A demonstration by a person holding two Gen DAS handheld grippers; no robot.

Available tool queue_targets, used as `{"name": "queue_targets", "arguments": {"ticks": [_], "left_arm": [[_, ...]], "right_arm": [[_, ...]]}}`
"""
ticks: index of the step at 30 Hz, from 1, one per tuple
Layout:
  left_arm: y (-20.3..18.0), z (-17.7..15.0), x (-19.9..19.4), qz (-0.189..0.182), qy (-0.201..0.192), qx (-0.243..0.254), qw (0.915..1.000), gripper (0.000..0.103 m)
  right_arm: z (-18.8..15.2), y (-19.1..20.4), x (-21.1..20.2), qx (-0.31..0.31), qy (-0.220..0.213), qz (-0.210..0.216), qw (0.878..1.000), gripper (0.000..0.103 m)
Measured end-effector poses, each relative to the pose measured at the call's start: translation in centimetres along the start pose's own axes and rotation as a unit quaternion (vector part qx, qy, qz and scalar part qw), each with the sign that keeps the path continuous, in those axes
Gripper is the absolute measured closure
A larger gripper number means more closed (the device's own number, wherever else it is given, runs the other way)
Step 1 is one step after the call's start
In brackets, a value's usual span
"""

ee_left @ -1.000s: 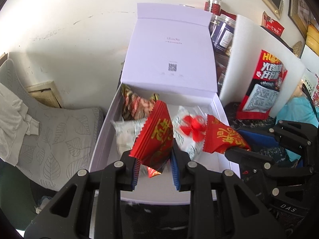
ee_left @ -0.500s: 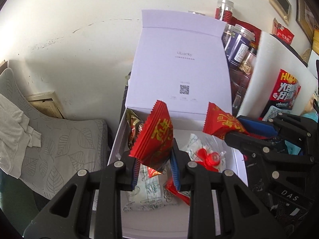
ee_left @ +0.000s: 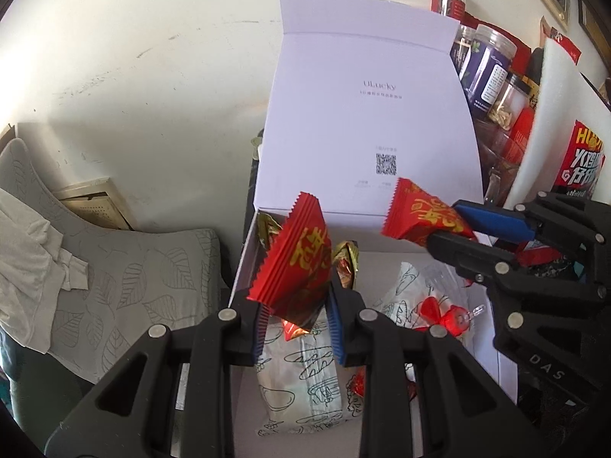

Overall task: Organize objects
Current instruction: 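Lower both snack packets into the box and open both grippers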

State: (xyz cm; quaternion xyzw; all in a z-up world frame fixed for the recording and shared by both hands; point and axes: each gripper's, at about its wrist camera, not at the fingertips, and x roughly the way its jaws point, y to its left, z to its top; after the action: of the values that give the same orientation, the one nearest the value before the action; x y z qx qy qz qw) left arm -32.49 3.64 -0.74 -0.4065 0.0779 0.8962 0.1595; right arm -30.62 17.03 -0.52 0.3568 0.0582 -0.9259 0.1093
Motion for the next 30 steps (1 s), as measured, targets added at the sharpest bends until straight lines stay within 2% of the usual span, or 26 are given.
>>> {"name": "queue_targets", "arguments": {"ticks": [14, 26, 30], "left_arm": [[-0.1, -1.3, 2.0, -0.039, 0.029, -0.001, 0.9988, 0.078], [-0.7, -2.7, 1.5, -0.039, 0.043, 0.007, 0.9983, 0.078], [-0.6, -3.2, 1.2, -0.033, 0.043, -0.003, 0.9985, 0.078]], "right_arm": [[-0.9, 0.8, 2.4, -0.010, 0.035, 0.030, 0.999, 0.076], [-1.5, 0.4, 3.6, 0.004, 0.084, 0.043, 0.996, 0.076], [-1.6, 0.3, 3.6, 0.004, 0.087, 0.041, 0.995, 0.076]]}}
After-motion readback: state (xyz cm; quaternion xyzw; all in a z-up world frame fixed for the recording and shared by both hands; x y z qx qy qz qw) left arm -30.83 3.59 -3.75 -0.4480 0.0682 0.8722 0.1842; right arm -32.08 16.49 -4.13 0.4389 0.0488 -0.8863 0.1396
